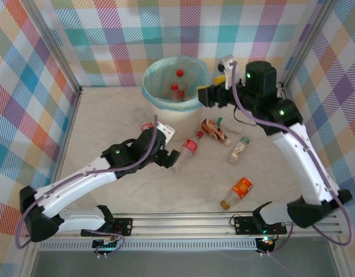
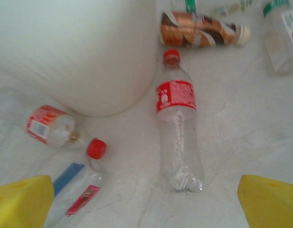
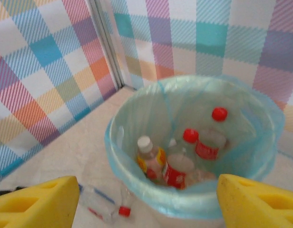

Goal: Put the plastic bottles in the bin

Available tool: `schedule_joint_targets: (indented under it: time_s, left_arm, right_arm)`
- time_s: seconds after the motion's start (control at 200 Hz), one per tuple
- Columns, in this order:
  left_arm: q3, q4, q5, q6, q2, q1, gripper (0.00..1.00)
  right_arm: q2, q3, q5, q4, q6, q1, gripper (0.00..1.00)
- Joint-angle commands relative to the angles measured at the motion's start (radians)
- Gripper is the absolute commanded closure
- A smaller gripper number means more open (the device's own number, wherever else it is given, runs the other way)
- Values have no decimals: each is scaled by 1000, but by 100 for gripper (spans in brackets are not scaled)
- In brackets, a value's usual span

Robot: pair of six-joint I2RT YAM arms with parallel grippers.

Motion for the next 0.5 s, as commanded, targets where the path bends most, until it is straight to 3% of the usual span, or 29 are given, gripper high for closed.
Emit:
schedule_joint_targets:
  time_s: [0.0, 0.2, 0.495]
  left_arm:
    - [39, 11, 84, 17, 93, 12, 1]
    - [74, 10, 120, -33, 279, 28, 3]
    - [108, -8, 194, -96, 474, 71, 5]
  right_arm:
    - [-118, -107, 104, 55, -2, 4, 23]
    - [-256, -256, 190, 37, 2, 2, 21]
    - [-263, -231, 196, 53, -8, 3, 21]
